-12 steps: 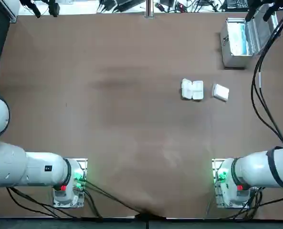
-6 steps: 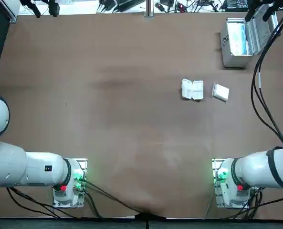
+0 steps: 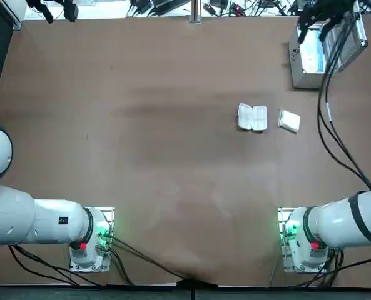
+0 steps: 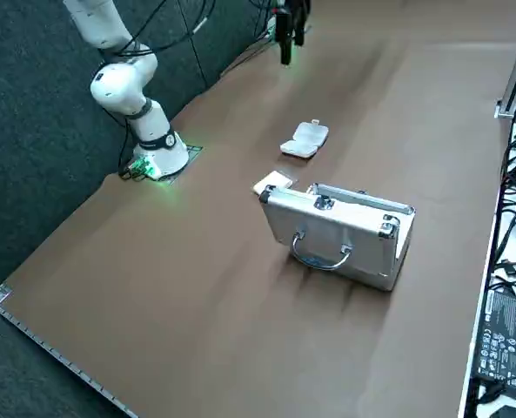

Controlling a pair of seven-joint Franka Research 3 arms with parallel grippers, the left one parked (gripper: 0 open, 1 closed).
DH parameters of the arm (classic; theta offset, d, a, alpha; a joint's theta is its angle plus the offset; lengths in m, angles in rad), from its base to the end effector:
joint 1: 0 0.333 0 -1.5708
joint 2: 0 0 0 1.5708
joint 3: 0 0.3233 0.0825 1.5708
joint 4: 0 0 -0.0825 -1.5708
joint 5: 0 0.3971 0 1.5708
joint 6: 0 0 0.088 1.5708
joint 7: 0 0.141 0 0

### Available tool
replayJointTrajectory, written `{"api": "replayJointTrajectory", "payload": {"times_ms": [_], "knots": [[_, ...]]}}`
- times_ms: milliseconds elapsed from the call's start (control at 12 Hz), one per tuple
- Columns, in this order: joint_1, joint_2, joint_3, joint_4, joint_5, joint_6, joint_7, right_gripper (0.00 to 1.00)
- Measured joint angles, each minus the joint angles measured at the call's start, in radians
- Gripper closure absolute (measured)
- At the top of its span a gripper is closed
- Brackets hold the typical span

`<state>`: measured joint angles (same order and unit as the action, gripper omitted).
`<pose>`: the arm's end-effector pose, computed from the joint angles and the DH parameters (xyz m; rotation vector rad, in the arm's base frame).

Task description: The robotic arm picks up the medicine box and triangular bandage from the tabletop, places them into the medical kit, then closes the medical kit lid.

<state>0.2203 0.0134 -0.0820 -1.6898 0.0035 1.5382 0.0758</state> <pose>0.5496 0.0772 0.5310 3.1143 0.0970 -0.2565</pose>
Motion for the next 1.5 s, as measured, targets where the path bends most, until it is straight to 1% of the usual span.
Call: {"api": "replayJointTrajectory", "payload": {"times_ms": [333,417,750,1000,1167,1250,1333,1417,1500], "knots": [[0.106,0.114,0.003,-0.033,0.000,0.092,0.137,0.00],[0.146,0.147,0.003,-0.067,0.000,0.166,0.210,0.00],[0.215,0.200,0.003,-0.119,0.000,0.270,0.344,0.00],[0.302,0.258,0.004,-0.126,0.000,0.331,0.480,0.00],[0.367,0.307,0.005,-0.129,-0.001,0.368,0.557,0.02],[0.399,0.335,0.004,-0.129,-0.003,0.383,0.589,0.05],[0.426,0.363,0.004,-0.130,-0.011,0.397,0.619,0.05],[0.445,0.389,0.004,-0.130,-0.031,0.405,0.646,0.10],[0.458,0.413,0.004,-0.130,-0.056,0.408,0.669,0.10]]}}
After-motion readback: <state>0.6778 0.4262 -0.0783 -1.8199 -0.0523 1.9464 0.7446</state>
